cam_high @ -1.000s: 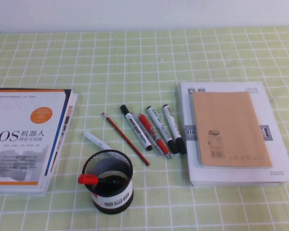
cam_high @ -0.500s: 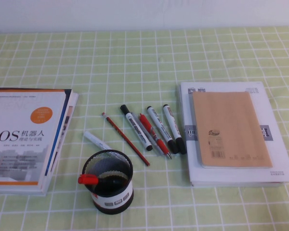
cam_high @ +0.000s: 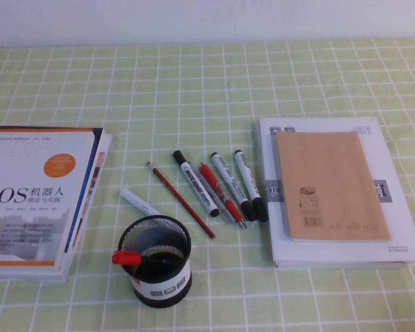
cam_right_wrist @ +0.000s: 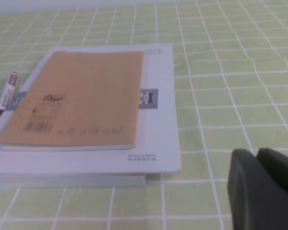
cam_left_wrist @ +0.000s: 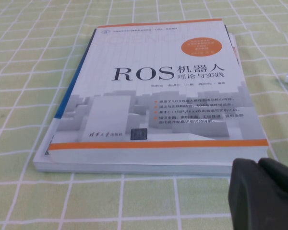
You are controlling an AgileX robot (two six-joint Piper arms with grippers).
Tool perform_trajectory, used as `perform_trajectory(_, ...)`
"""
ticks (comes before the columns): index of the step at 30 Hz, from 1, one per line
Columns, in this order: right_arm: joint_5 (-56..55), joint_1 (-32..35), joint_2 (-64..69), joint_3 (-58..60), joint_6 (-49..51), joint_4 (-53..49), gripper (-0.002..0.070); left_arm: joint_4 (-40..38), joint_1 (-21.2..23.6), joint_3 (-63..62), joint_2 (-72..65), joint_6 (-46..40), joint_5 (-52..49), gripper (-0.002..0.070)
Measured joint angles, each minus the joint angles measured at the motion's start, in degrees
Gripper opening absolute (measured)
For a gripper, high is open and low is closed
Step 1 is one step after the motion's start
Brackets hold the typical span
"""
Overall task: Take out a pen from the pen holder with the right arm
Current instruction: 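Take a marker out of the pen holder and lay it on the table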
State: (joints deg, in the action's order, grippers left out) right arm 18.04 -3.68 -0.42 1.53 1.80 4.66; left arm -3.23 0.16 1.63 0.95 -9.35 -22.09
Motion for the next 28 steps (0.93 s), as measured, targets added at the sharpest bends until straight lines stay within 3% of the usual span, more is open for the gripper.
perform_trajectory(28, 3.45, 0.0, 0.0, 0.0, 0.0, -1.14, -0.0012, 0.0, 0.0, 0.0, 0.0, 0.0, 0.0, -0.0008)
